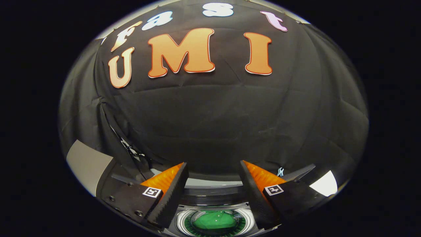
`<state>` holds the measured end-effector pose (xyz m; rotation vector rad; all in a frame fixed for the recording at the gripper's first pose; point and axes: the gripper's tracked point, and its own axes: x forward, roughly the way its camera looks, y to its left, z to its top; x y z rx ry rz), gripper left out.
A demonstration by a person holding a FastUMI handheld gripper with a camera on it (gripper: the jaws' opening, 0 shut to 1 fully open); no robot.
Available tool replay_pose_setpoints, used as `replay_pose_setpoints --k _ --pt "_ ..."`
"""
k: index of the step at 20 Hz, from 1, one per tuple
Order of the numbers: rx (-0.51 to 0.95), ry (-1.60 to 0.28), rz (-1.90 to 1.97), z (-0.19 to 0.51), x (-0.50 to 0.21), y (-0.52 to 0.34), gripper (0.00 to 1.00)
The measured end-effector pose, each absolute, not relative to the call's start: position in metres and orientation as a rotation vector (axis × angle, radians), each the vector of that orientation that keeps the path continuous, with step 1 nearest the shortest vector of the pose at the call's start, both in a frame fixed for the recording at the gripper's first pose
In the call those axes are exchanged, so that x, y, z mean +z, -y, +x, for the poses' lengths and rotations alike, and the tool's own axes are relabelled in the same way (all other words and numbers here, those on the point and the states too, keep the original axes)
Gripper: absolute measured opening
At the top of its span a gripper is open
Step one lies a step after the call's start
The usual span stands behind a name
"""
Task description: Put the clothes into the washing machine and then close the washing machine lid.
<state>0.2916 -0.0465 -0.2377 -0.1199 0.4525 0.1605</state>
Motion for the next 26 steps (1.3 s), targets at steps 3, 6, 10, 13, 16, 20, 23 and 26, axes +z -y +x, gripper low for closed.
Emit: replay_pose_setpoints --k 3,6,10,13,16,20,23,26 --pt "0.160 -0.448 -0.123 0.271 -0.239 0.050 0.98" --pt "0.164 -0.449 -0.127 0.249 -0.244 0.055 0.98" --pt "0.176 -0.454 -0.124 0.214 -0.258 0.060 0.98" --pt "0.185 -0.484 -0.119 0.186 -0.275 0.067 0.98" --pt "0.160 -0.545 -0.140 0.154 -0.306 0.080 0.98" --pt "0.124 -0.555 -0.131 0.122 -0.313 0.087 0.98" --pt "0.102 -0.538 -0.122 0.109 -0.307 0.089 0.98" --pt "0.080 -0.525 -0.112 0.098 -0.301 0.091 0.98"
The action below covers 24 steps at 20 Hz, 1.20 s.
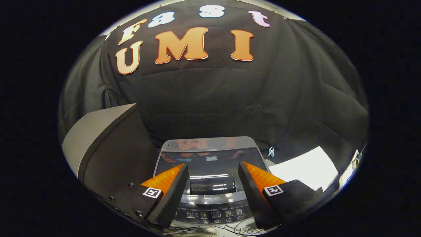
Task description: Put the clothes into the washing machine and then close the washing machine lid.
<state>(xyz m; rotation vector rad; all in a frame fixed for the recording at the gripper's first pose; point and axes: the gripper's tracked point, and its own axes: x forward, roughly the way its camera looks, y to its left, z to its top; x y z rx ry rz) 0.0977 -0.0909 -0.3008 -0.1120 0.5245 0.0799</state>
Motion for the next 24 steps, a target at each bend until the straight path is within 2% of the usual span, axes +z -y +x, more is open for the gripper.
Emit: replay_pose_setpoints --k 13,16,24 --pt "0.020 -0.442 -0.075 0.063 -0.249 0.077 0.97" --pt "0.022 -0.426 -0.042 0.062 -0.222 0.069 0.97" --pt "0.046 -0.255 0.002 0.072 -0.094 0.036 0.98"
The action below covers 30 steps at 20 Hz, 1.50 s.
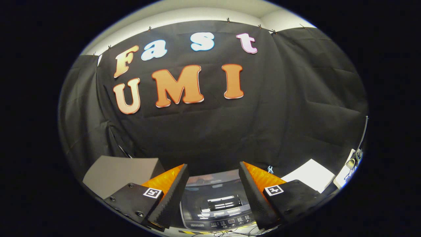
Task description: Put the clothes into the washing machine and then close the washing machine lid.
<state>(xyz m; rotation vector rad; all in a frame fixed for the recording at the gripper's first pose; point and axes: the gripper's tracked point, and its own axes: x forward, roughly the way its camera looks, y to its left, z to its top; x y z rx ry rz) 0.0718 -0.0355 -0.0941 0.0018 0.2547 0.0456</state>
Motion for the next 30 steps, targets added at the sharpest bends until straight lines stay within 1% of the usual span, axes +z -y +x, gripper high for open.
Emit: replay_pose_setpoints --k 7,11,18,30 --pt "0.050 -0.135 0.009 0.059 -0.001 0.032 0.98" --pt "0.039 -0.086 -0.007 0.049 0.027 0.035 0.98" --pt "0.040 -0.070 -0.008 0.034 0.032 0.038 0.98" --pt "0.034 -0.041 -0.050 0.038 0.033 0.032 0.98"
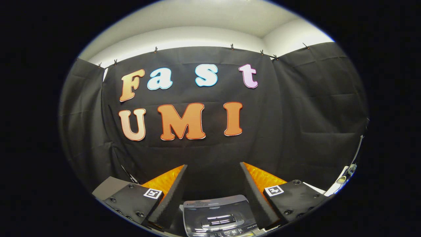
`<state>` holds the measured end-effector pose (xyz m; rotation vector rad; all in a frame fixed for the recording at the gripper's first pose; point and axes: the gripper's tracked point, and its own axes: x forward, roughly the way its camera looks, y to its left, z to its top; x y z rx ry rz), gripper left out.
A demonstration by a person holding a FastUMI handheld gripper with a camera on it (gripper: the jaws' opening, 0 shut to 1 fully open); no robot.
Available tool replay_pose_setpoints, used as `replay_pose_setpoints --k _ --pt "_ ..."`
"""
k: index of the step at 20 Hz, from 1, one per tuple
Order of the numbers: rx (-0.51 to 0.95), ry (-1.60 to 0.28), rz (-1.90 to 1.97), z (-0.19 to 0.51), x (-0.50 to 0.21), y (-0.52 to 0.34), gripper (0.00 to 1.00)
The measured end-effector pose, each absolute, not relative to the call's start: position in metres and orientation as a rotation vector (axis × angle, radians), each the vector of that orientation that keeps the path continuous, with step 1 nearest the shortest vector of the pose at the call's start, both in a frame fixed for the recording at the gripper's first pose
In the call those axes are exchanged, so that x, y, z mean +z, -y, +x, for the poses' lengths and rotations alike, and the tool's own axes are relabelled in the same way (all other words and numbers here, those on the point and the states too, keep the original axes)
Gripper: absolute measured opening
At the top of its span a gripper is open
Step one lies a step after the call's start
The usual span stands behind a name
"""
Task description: Put the clothes into the washing machine and then close the washing machine lid.
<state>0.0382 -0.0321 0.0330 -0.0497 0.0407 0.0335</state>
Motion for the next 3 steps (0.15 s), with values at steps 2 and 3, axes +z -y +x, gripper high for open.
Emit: replay_pose_setpoints --k 2,3 --pt "0.032 -0.039 -0.050 0.0387 0.0322 0.0308 0.98" --pt "0.032 -0.039 -0.051 0.0391 0.0318 0.0300 0.98"
